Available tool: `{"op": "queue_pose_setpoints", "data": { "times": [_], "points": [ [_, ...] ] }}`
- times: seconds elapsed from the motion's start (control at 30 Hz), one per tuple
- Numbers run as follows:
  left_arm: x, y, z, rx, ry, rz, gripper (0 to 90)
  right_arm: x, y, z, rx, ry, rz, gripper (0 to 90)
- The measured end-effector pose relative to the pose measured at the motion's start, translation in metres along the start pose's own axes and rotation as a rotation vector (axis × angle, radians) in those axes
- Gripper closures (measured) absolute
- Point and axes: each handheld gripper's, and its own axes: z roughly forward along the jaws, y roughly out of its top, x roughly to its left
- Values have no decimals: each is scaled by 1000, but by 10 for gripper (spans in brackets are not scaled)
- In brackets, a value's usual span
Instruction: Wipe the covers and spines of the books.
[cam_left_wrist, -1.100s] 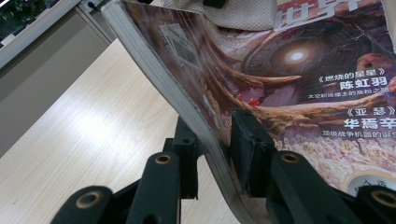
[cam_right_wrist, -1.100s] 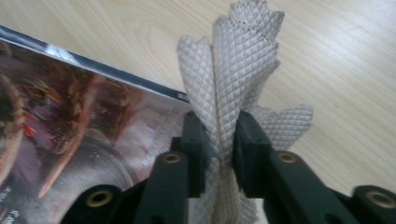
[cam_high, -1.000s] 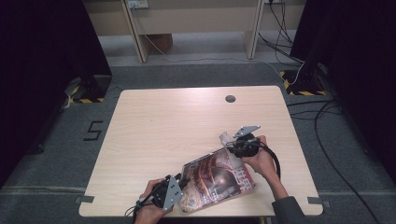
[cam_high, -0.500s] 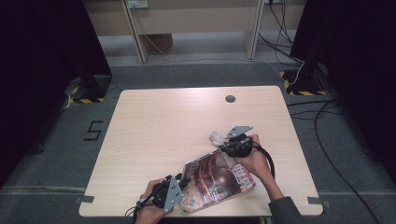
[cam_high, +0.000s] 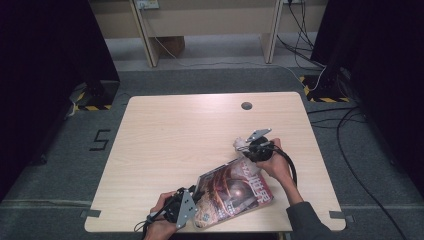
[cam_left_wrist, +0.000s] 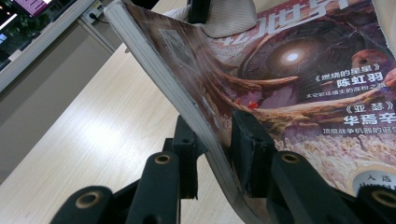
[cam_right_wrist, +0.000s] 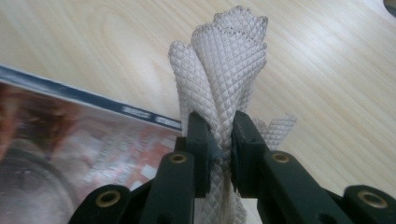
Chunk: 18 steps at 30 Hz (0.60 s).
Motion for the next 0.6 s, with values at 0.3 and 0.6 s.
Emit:
{"op": "queue_pose_setpoints", "data": {
  "times": [0.3, 0.6],
  "points": [
    [0, 0, 0, -1, 1, -4, 718, -17, -10, 7, 19, -28, 70, 800],
    [1, -1, 0, 2, -5, -8, 718, -2, 4, -3, -21, 47, 12, 799]
  ]
}}
